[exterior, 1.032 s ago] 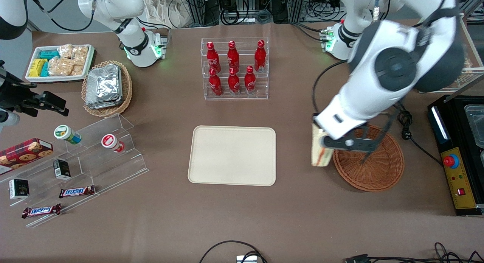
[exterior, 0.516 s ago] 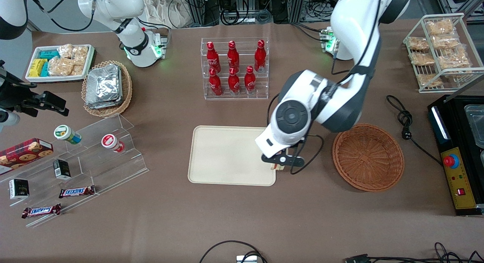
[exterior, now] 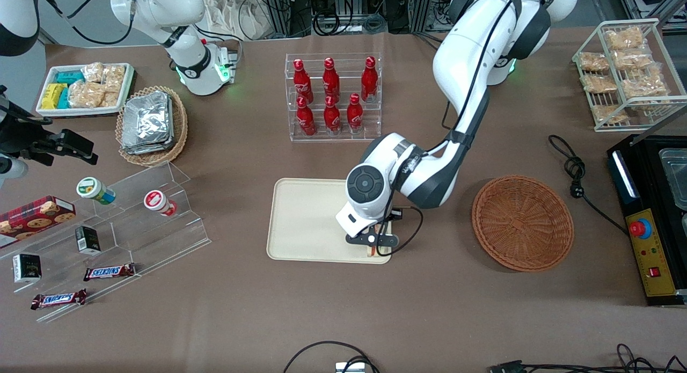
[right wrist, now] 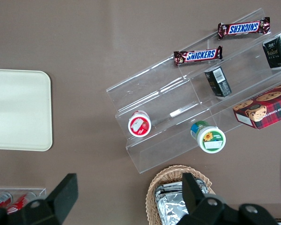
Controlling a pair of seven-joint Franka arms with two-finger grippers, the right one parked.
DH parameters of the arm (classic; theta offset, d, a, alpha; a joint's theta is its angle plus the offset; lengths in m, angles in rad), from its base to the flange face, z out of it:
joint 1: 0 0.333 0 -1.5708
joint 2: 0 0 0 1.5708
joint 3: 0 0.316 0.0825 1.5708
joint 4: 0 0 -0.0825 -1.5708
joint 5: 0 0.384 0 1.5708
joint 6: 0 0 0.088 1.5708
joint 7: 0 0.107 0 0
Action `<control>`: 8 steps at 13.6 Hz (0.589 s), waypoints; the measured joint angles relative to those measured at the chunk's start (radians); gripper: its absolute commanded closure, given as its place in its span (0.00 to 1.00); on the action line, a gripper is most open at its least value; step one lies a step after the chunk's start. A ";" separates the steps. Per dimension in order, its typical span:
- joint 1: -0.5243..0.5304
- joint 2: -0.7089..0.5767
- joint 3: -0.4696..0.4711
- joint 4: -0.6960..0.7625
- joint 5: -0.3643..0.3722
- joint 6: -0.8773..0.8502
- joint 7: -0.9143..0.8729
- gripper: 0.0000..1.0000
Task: Place sandwich from basket to tray
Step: 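Lower the sandwich onto the tray and open the left gripper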
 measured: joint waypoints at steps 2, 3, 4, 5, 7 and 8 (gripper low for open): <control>0.000 0.017 0.001 0.002 0.022 0.005 -0.003 0.99; -0.002 0.022 0.001 0.003 0.028 0.009 -0.015 0.75; -0.004 0.026 0.001 0.003 0.031 0.018 -0.030 0.42; -0.006 0.028 0.001 0.003 0.032 0.032 -0.038 0.01; -0.008 0.029 0.001 0.003 0.033 0.046 -0.045 0.00; -0.009 0.029 0.001 0.003 0.033 0.047 -0.048 0.00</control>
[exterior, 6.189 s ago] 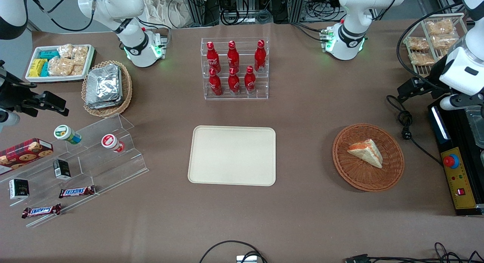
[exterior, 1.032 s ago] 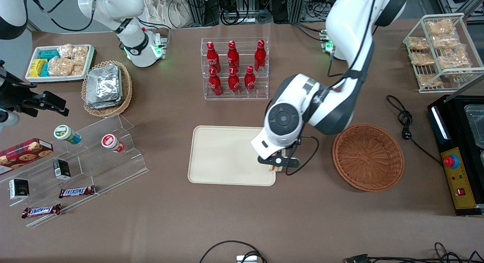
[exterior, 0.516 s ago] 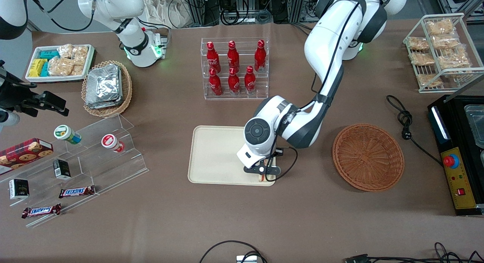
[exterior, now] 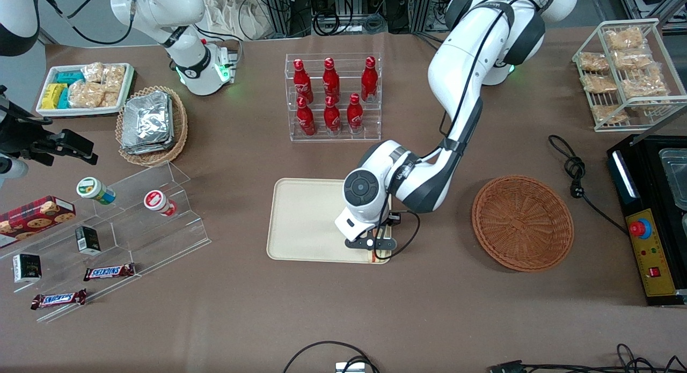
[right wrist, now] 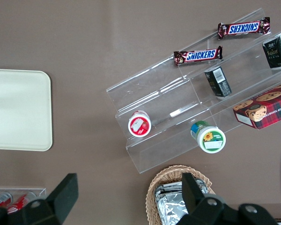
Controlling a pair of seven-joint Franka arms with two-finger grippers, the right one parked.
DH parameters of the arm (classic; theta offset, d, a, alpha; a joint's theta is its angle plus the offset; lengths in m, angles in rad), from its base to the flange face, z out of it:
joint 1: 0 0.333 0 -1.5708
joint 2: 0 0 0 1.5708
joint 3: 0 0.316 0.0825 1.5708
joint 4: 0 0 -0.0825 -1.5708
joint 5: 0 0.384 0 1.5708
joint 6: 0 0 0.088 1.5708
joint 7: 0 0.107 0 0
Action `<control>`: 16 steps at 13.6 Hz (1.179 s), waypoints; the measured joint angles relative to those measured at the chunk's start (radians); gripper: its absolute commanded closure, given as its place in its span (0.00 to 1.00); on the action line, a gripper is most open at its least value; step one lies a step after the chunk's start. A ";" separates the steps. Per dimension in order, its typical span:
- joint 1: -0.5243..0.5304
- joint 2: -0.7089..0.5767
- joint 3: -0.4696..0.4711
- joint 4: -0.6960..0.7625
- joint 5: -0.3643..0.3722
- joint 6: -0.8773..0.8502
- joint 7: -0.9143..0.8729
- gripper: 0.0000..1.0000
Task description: Place sandwich from basket to tray
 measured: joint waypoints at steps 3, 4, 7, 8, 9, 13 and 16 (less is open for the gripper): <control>-0.001 0.000 0.001 0.007 0.000 0.004 -0.007 0.00; -0.001 -0.003 0.007 0.018 0.000 0.007 -0.009 0.00; -0.003 -0.073 0.097 0.036 -0.065 0.007 -0.011 0.00; -0.002 -0.119 0.151 0.027 -0.117 0.002 -0.004 0.00; 0.003 -0.174 0.207 0.002 -0.159 -0.004 0.020 0.00; 0.172 -0.432 0.289 -0.189 -0.213 -0.026 0.216 0.00; 0.355 -0.612 0.237 -0.329 -0.219 -0.086 0.290 0.00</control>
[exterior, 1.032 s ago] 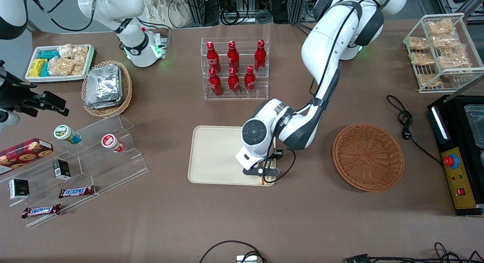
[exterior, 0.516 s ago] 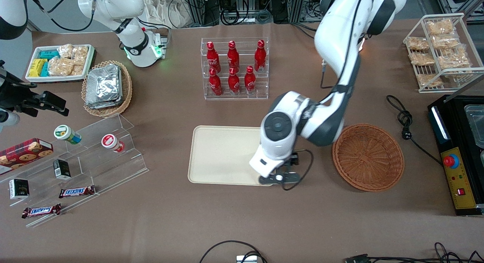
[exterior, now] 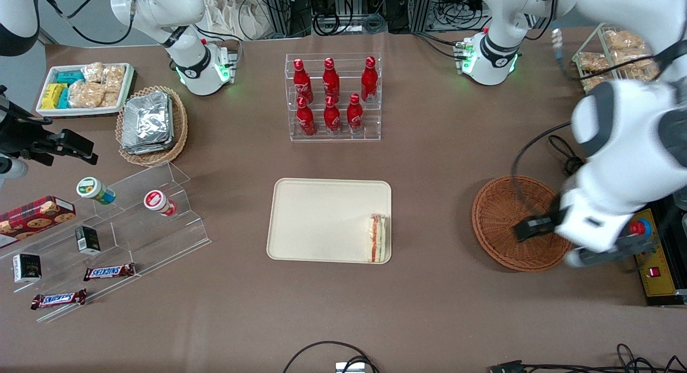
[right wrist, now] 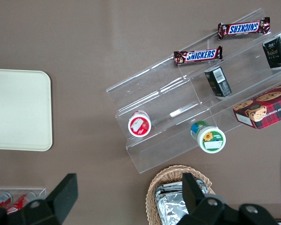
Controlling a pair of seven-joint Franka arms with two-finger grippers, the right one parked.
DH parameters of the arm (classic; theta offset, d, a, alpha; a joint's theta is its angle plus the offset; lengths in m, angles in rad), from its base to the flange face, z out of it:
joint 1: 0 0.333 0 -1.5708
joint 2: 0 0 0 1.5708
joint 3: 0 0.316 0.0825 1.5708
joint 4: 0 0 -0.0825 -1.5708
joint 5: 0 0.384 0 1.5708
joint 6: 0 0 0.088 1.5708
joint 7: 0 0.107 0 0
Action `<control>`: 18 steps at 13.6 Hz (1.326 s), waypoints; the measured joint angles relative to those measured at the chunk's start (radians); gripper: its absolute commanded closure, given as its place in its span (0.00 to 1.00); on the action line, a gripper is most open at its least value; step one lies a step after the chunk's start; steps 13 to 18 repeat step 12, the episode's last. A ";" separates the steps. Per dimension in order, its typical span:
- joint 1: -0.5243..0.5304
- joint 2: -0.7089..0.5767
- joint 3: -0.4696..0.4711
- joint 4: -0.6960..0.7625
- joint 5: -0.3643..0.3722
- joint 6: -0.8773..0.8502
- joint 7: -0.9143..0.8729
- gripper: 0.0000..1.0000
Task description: Place sandwich from basket to tray
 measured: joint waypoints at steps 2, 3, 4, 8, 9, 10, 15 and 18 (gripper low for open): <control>0.098 -0.114 -0.094 -0.083 0.002 -0.057 0.006 0.00; 0.140 -0.172 -0.147 -0.131 0.007 -0.073 0.005 0.00; 0.180 -0.230 -0.198 -0.184 0.018 -0.080 0.004 0.00; 0.306 -0.416 -0.336 -0.373 0.034 -0.081 0.002 0.00; 0.311 -0.441 -0.341 -0.395 0.041 -0.083 0.005 0.00; 0.312 -0.455 -0.342 -0.410 0.057 -0.086 0.017 0.00; 0.313 -0.461 -0.343 -0.422 0.087 -0.087 0.050 0.00; 0.313 -0.461 -0.343 -0.422 0.087 -0.087 0.050 0.00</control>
